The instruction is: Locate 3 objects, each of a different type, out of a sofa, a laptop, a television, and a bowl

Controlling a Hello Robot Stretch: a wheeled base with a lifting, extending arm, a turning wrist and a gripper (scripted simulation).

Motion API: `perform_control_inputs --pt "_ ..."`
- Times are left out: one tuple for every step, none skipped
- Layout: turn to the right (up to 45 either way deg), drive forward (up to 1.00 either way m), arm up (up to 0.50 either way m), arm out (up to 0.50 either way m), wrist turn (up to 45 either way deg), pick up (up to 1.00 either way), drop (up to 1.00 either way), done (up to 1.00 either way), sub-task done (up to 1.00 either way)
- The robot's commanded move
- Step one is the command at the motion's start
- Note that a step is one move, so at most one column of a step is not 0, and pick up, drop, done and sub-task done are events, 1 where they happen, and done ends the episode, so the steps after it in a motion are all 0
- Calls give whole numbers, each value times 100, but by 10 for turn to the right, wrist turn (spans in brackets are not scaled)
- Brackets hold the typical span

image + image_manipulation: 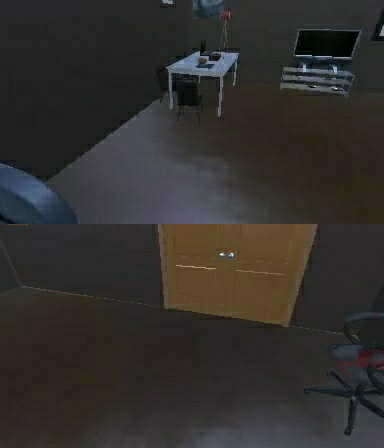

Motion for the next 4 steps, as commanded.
perform_control_inputs --pt "0 35 0 0 0 0 0 0 0" --pt "-450 0 0 0 0 0 0 0 0" --pt "-450 0 0 0 0 0 0 0 0" --pt "-90 0 0 0 0 0 0 0 0"
